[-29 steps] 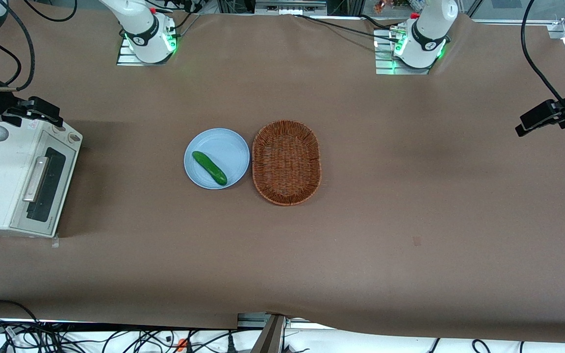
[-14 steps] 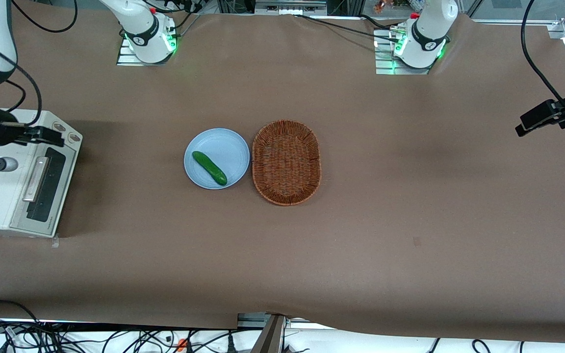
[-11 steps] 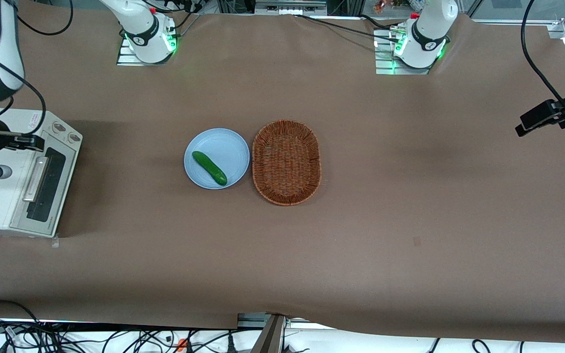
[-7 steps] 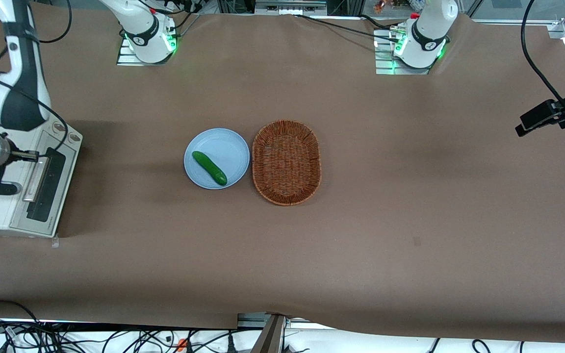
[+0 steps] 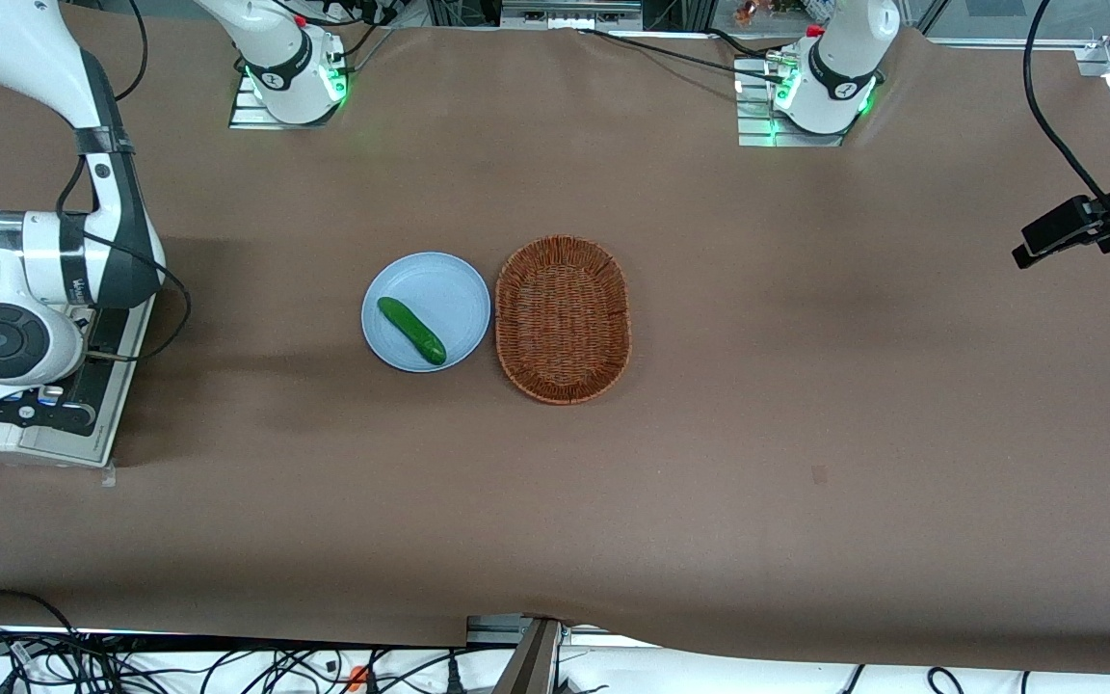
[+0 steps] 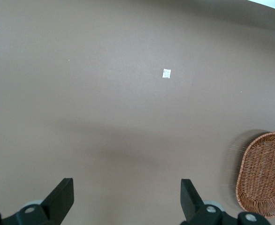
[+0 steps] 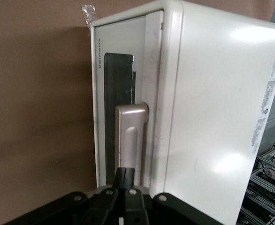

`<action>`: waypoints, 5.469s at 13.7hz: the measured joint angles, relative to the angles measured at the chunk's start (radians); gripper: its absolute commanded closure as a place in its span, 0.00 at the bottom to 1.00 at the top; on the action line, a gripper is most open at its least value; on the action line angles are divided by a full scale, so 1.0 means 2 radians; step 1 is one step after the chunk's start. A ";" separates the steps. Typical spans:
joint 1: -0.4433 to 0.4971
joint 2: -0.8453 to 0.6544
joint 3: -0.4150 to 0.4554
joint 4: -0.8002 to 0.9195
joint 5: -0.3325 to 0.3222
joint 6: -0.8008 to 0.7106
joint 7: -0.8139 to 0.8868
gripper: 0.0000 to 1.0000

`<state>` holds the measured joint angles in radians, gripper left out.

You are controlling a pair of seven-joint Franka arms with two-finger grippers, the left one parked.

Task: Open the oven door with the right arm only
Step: 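Hook the right gripper on the handle and pull the door outward, then swing the door down with the right gripper, following its edge, then release the lowered door and lift the right gripper away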

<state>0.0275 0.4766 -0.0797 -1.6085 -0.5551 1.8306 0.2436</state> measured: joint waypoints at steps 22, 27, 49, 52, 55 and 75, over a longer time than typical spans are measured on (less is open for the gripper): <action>0.000 0.007 0.000 -0.004 -0.022 0.015 0.029 1.00; 0.003 0.007 0.006 -0.003 0.010 0.018 0.038 1.00; 0.046 0.099 0.014 -0.005 0.065 0.123 0.050 1.00; 0.046 0.113 0.013 -0.004 0.065 0.141 0.050 1.00; 0.046 0.122 0.013 -0.004 0.065 0.152 0.050 1.00; 0.033 -0.165 -0.036 0.022 0.324 -0.115 -0.124 0.00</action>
<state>0.0937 0.1458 -0.1521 -1.5641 0.0923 1.6005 -0.0045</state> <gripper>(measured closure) 0.000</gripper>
